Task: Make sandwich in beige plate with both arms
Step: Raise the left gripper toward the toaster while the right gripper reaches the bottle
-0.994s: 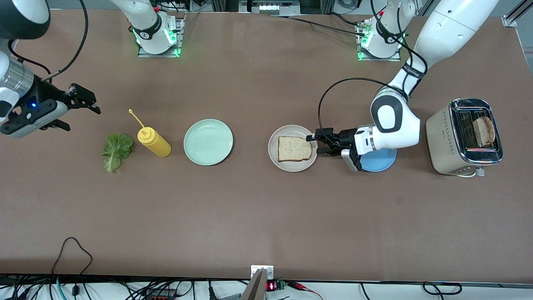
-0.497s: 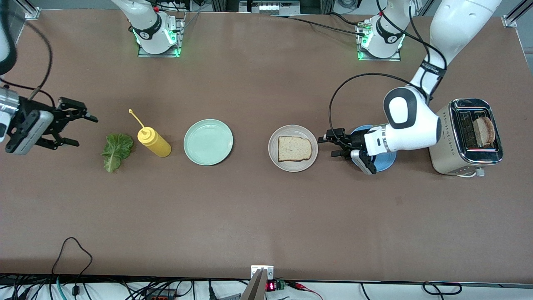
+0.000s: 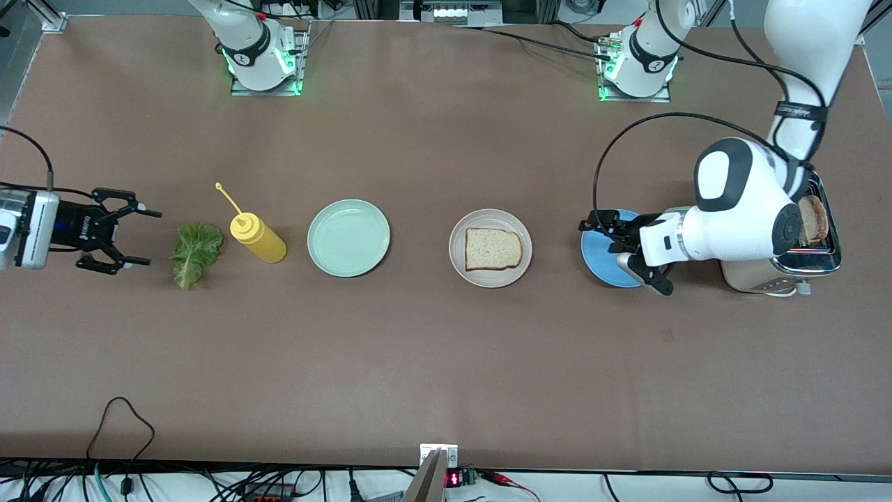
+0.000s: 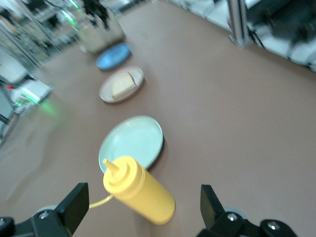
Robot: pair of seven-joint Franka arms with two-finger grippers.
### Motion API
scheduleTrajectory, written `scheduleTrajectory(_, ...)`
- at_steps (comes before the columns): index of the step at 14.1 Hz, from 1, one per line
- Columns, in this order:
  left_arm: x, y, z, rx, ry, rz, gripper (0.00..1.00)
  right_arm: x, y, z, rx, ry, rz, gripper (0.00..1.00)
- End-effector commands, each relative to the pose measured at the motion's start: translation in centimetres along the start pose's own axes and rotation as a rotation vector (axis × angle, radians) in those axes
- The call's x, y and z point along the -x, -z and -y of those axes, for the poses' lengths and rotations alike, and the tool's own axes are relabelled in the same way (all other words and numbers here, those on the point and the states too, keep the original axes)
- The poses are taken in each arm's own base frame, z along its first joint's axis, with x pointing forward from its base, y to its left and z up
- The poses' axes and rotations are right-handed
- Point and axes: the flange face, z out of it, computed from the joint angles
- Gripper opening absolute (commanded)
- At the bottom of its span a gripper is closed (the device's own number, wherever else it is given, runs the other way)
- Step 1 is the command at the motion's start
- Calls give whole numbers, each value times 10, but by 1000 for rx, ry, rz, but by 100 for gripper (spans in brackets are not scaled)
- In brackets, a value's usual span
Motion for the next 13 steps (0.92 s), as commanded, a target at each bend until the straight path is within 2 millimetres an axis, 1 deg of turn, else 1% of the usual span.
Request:
scheduleTrajectory(1,6,39,-12,-168,40,88,100,33,-22,-19,-54,131,-149,100)
scheduleTrajectory(2,7,48,-14,-219,45,113,100,48,-34,-25,-68,192,-190,100)
scheduleTrajectory(4,9,62,-20,-294,93,151,100,83,-57,-36,-81,251,-275,100)
scheduleTrajectory(5,10,76,-25,-329,117,154,100,93,-69,-40,-91,275,-305,100)
scheduleTrajectory(6,9,90,-29,-363,126,151,100,104,-77,-42,-90,306,-324,100)
scheduleTrajectory(7,7,105,-38,-401,120,141,100,114,-86,-43,-95,332,-342,100)
scheduleTrajectory(10,10,157,-51,-469,142,114,100,141,-111,-42,-126,376,-402,100)
scheduleTrajectory(12,19,186,-54,-505,168,123,100,155,-121,-38,-126,400,-420,100)
scheduleTrajectory(13,27,195,-70,-529,169,109,100,161,-126,-33,-124,419,-428,100)
